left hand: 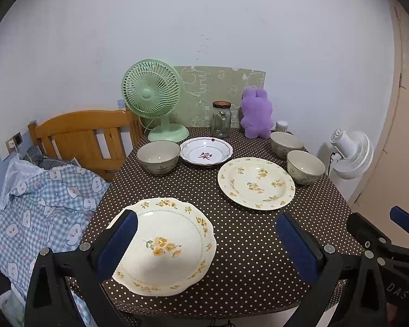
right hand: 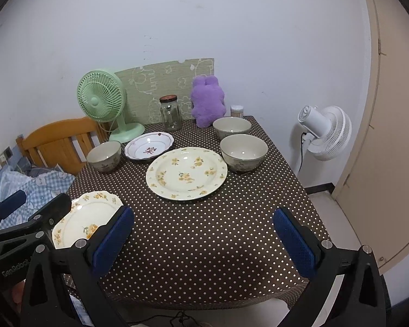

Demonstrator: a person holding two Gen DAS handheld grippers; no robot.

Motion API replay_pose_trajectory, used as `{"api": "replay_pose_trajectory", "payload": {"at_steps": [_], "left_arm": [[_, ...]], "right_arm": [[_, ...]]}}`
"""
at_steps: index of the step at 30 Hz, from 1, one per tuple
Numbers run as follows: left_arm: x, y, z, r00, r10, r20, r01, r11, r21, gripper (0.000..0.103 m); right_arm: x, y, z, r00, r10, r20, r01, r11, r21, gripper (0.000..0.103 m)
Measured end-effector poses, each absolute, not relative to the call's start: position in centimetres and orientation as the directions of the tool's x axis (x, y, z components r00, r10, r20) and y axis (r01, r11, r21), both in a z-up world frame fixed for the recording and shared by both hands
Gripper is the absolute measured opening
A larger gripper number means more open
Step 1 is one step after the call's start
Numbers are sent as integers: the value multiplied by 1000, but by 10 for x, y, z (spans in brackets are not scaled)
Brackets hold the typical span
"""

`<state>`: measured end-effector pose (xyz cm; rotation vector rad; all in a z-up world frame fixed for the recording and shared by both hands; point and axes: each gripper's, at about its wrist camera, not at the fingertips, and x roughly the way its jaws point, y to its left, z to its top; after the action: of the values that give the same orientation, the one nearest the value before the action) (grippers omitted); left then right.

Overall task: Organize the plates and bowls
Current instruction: 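Move the left tool to the rim of the yellow-flowered plate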

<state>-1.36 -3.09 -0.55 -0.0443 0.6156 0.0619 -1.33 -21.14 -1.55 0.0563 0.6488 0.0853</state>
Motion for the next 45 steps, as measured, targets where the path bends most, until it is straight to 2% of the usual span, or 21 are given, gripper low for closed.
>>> {"api": "replay_pose_trajectory", "payload": {"at_steps": [37, 45], "left_arm": [[-15, -35, -13, 809, 67, -583, -88, 996, -7, 102], [-10, -35, -15, 804, 62, -592, -84, 996, -10, 99]], "right_arm": [[-7, -215, -20, 783, 86, -615, -60, 996, 62, 103], [-5, -212, -21, 782, 86, -617, -67, 996, 54, 103]]}}
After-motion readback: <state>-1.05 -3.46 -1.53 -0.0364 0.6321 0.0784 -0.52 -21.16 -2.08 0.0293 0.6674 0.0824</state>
